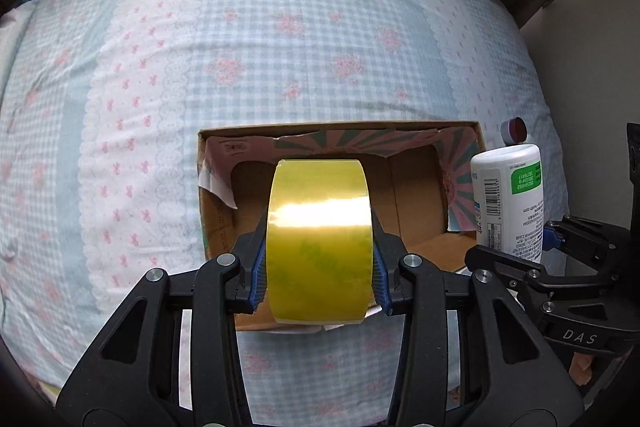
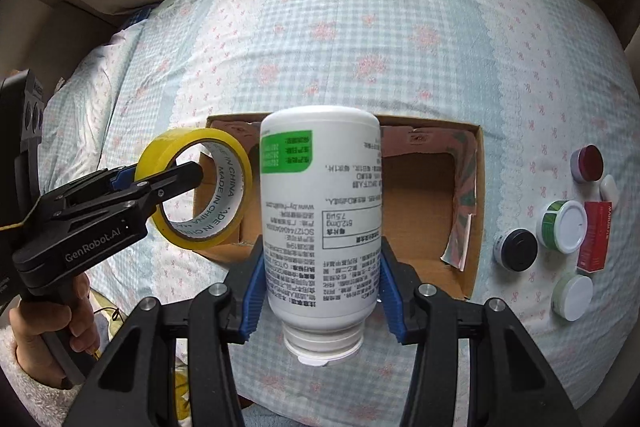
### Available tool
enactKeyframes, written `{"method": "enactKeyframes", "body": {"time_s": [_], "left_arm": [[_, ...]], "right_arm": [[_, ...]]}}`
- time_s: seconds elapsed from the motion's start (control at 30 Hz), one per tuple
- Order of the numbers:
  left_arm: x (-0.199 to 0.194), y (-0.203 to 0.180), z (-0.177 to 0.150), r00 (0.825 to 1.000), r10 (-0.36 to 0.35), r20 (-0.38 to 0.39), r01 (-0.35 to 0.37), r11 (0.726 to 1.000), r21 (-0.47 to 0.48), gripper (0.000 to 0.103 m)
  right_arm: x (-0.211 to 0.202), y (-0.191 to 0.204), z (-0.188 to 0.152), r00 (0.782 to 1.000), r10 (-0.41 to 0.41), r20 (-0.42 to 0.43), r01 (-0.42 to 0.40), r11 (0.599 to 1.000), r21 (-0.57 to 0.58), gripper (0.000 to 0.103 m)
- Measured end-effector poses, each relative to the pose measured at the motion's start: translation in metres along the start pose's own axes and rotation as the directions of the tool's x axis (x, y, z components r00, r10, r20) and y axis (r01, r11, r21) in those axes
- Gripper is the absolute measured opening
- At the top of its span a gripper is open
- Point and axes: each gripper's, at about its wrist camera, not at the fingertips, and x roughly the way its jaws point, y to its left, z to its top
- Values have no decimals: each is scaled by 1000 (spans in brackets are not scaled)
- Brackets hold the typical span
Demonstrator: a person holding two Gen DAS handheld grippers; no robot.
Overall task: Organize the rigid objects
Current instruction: 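Carry tape and pill bottle into the cardboard box and open both tools, then withdraw both tools from the box toward the remaining items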
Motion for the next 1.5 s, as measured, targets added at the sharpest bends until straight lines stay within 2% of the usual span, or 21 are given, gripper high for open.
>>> {"method": "enactKeyframes", "body": {"time_s": [0.1, 0.33, 0.47, 0.6, 0.63, 0.67, 0.7, 0.73, 0.77, 0.83, 1.0, 1.2, 1.3, 1.5], "left_arm": [[26, 3, 1, 1000, 10, -26, -10, 1000, 12, 37], [75, 4, 1, 995, 57, -77, -54, 998, 44, 37], [86, -3, 3, 993, 71, -94, -63, 995, 82, 37], [80, -12, 10, 992, 91, -90, -79, 988, 130, 38], [75, -13, 12, 992, 102, -75, -91, 985, 144, 51], [69, -14, 14, 991, 122, -55, -112, 982, 155, 69], [64, -13, 15, 990, 138, -39, -130, 978, 162, 101], [60, -12, 16, 990, 139, -11, -135, 978, 161, 103], [58, -10, 17, 991, 136, -6, -134, 978, 158, 103], [59, -5, 16, 992, 125, -14, -122, 982, 145, 103], [61, 1, 9, 990, 138, -31, -133, 982, 135, 103], [44, 5, -8, 991, 130, -29, -127, 988, 88, 103], [29, 4, -18, 991, 135, -19, -133, 989, 70, 103], [-27, 2, -40, 990, 138, 31, -139, 990, 30, 103]], "right_arm": [[28, -5, 2, 1000, -25, -18, 25, 1000, 9, 46], [82, -25, 12, 989, -138, -42, 136, 990, -47, 46], [92, -34, 11, 991, -129, -43, 127, 991, -43, 46], [93, -35, 8, 990, -132, -45, 129, 989, -69, 46], [92, -33, 7, 988, -147, -38, 144, 986, -89, 46], [89, -31, 6, 987, -161, -18, 159, 982, -105, 46], [87, -30, 5, 986, -165, 6, 165, 980, -110, 59], [83, -30, 3, 988, -150, 30, 152, 982, -113, 97], [78, -29, 0, 990, -131, 59, 137, 983, -118, 102], [72, -27, -6, 989, -121, 90, 132, 982, -134, 103], [71, -20, -20, 988, -131, 76, 142, 977, -159, 103], [59, -14, -35, 987, -143, 75, 154, 973, -173, 103], [50, -9, -40, 986, -147, 79, 159, 971, -181, 103], [9, 6, -52, 981, -155, 120, 176, 966, -189, 103]]}}
